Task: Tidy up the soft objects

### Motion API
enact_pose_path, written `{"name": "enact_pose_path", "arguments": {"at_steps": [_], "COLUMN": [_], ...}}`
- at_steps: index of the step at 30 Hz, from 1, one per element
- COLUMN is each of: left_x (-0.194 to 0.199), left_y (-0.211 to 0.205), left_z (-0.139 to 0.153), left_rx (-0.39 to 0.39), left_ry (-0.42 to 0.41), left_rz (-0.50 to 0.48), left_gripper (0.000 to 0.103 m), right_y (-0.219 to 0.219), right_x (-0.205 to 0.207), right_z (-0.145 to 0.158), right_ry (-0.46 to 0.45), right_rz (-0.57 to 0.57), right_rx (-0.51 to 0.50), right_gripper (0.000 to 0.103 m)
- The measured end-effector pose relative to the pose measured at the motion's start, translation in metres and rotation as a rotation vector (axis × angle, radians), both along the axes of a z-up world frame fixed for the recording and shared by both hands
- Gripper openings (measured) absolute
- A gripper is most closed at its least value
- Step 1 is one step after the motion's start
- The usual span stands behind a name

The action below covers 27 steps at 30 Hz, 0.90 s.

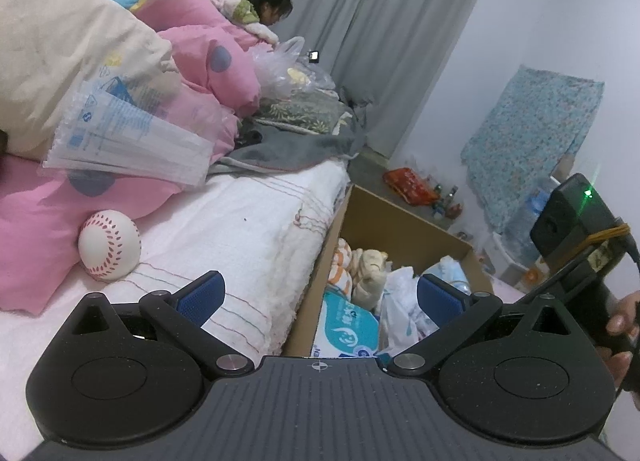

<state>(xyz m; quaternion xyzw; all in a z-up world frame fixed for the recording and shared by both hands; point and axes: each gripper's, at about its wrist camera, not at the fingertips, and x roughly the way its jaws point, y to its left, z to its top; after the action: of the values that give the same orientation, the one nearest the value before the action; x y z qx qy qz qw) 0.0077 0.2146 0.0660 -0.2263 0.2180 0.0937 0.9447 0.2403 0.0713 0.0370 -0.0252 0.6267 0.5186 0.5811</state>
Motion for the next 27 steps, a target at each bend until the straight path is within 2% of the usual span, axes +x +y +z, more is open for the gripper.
{"name": "enact_pose_path", "arguments": {"at_steps": [3,7,9,14,18,21,23,27], "left_x": [-0.002,-0.004,-0.006,-0.009,-0.007,-0.005,-0.002,-0.001], "left_y": [-0.004,-0.007,-0.009,-0.017,-0.034,-0.059,-0.080,-0.124], "left_z": [0.004,0.008,0.010,0.013,0.016,0.019,0.022,0.027], "left_rx": [0.003,-0.001,0.009,0.031,0.027,0.055,0.088,0.174], "left_ry": [-0.007,-0.008,-0.011,-0.009,0.004,0.024,0.044,0.089], "left_rz": [0.000,0.006,0.009,0.007,-0.055,-0.117,-0.158,-0.208], "left_gripper": [0.103,0.103,0.103,0.103,0.103,0.103,0.103,0.103], "right_y": [-0.001,0.009,0.013,0.001,-0.039,-0.085,-0.121,-0.188], "right_x": [-0.001,0.003,0.006,0.004,-0.017,-0.045,-0.065,-0.113], "right_z": [-0.009,-0.036,-0.041,-0.016,0.021,0.053,0.075,0.099], "right_ry": [0.037,0.114,0.118,0.056,-0.075,-0.178,-0.256,-0.451], "right_rz": [-0.027,-0.070,-0.095,-0.130,-0.189,-0.260,-0.323,-0.497], "right_rx": [-0.016,-0.095,-0.118,-0.064,-0.002,0.071,0.122,0.182], "right_gripper": [0.061,0.061,0.061,0.061,0.062,0.064,0.070,0.071]}}
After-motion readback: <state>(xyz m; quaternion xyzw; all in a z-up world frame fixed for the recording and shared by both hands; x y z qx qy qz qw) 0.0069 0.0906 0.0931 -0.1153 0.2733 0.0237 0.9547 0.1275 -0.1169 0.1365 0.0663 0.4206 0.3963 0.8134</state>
